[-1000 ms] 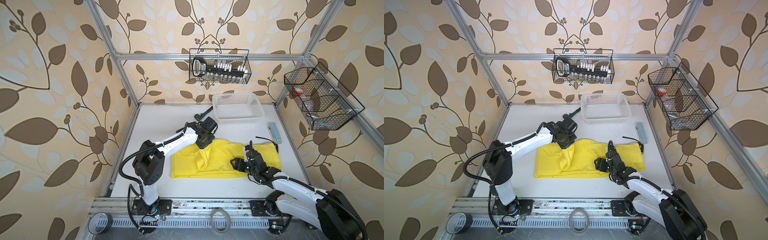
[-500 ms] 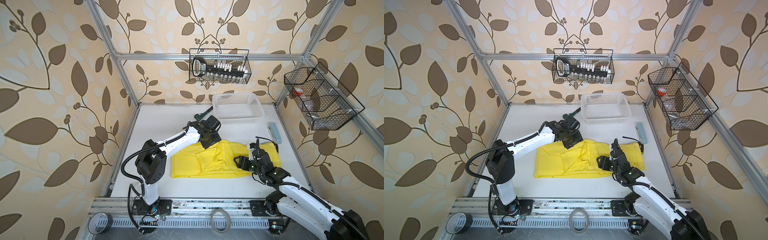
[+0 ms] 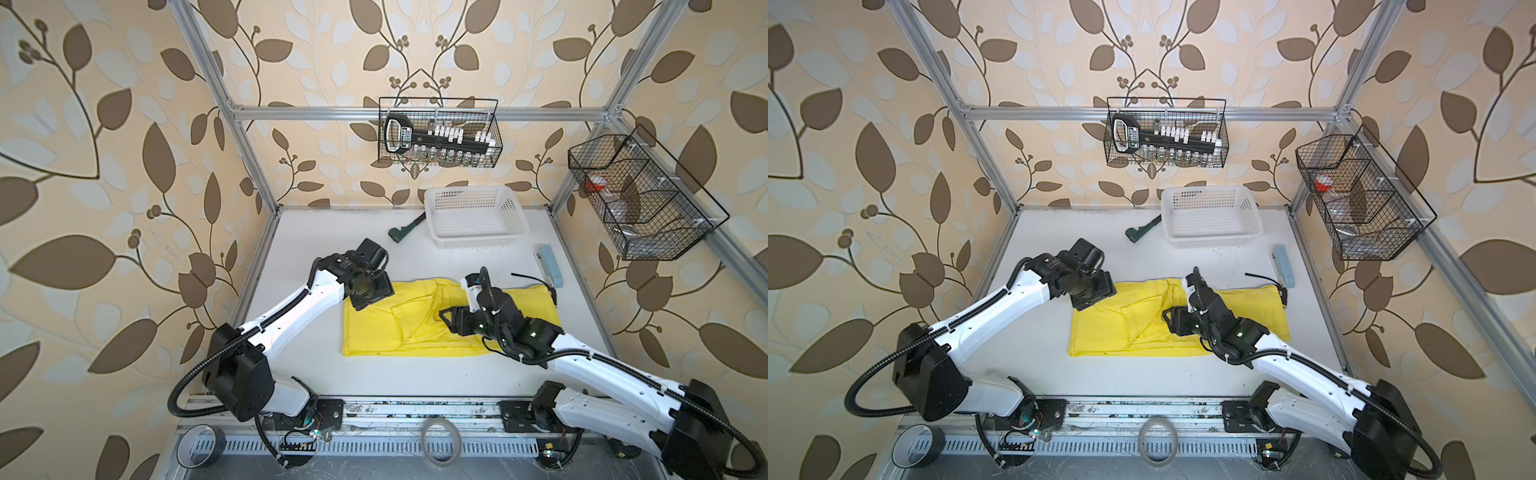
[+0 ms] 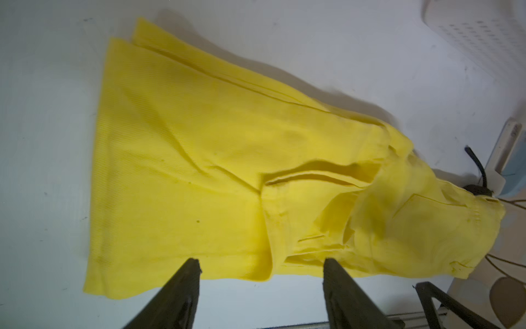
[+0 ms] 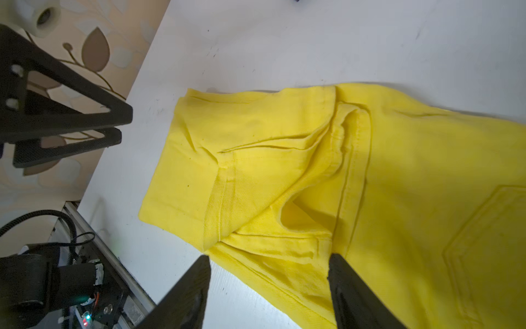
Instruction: Fold and stack the trousers
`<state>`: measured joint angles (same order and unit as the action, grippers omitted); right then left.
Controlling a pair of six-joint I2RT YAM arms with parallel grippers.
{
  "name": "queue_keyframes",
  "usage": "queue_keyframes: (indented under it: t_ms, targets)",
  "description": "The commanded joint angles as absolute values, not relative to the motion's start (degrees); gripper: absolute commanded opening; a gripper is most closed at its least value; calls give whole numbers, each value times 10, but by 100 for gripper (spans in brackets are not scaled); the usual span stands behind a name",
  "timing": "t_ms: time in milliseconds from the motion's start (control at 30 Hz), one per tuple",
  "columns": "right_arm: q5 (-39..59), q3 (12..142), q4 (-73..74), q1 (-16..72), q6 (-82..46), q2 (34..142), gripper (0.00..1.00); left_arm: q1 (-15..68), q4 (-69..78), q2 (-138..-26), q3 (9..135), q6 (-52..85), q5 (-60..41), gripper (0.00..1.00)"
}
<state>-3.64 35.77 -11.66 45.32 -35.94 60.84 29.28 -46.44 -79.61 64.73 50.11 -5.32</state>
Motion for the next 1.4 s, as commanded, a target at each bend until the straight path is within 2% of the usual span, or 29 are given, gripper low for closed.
queue_keyframes:
  t_ms: [0, 200, 367, 467, 667, 867, 1000, 1233, 1367]
  targets:
    - [-120, 384, -108, 491, -341, 675, 64, 263, -400, -780, 608, 475, -127, 70]
    - [-113, 349, -64, 466, -304, 741, 66, 257, -352, -844, 584, 464, -187, 70]
    - [-1, 302, 11, 427, -240, 756, 67, 257, -325, -879, 566, 460, -197, 70]
    - [20, 300, 11, 409, -205, 767, 67, 257, -306, -886, 549, 463, -200, 69]
    - [54, 293, 17, 406, -199, 783, 50, 257, -281, -907, 527, 470, -200, 69]
    - [55, 270, 24, 412, -224, 760, 19, 257, -279, -925, 519, 462, -197, 69]
    - [43, 255, -2, 409, -241, 706, 5, 257, -278, -938, 515, 458, -191, 69]
    - [67, 240, -59, 390, -304, 578, 3, 257, -280, -962, 512, 452, -172, 69]
    - [58, 213, -89, 385, -320, 558, 5, 257, -267, -963, 507, 455, -179, 69]
